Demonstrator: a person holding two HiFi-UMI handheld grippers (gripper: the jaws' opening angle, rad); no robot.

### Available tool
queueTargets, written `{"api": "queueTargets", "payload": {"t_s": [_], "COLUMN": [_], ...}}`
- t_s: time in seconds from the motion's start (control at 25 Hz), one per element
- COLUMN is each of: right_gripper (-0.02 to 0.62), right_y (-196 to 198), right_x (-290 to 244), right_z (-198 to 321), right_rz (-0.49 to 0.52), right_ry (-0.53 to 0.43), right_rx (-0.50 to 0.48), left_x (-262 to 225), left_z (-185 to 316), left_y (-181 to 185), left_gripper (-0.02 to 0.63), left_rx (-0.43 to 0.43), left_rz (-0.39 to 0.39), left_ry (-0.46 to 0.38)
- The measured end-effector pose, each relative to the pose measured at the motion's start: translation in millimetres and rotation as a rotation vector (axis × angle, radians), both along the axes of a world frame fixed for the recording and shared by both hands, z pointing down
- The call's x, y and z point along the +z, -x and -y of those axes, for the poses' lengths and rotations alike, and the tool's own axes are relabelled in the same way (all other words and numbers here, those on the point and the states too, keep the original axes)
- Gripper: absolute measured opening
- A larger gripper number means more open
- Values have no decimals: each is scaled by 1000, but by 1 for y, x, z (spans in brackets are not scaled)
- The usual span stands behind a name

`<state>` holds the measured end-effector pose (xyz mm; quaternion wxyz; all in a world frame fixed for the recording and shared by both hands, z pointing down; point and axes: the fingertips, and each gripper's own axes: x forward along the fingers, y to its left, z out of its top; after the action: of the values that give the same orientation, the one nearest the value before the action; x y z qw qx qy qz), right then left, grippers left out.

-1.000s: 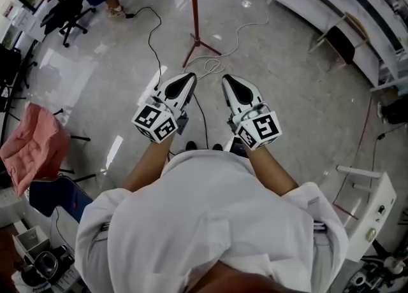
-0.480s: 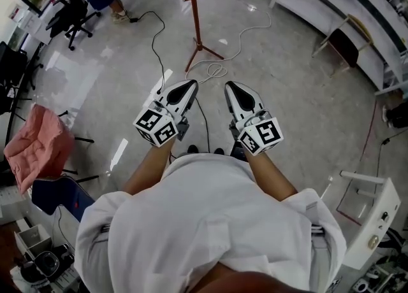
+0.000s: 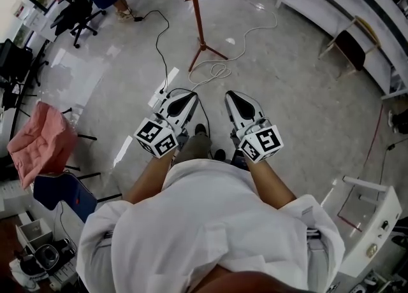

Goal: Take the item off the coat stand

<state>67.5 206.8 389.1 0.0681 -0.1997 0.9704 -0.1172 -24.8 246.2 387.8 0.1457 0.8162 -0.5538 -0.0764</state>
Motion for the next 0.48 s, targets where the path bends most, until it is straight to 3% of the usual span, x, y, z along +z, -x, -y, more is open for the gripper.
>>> {"api": "queueTargets", "payload": {"t_s": [0.48], "right_gripper": [25], "right_y": [23], "right_x": [17], "right_z": [66], "right_rz": [-68], "right_ry": [19], "right_rx": [22], "left_x": [22], "left_z": [79], "left_y": [26], "left_gripper": [12], "left_rx": [24], "left_rz": [-77], "left_ry": [0]}}
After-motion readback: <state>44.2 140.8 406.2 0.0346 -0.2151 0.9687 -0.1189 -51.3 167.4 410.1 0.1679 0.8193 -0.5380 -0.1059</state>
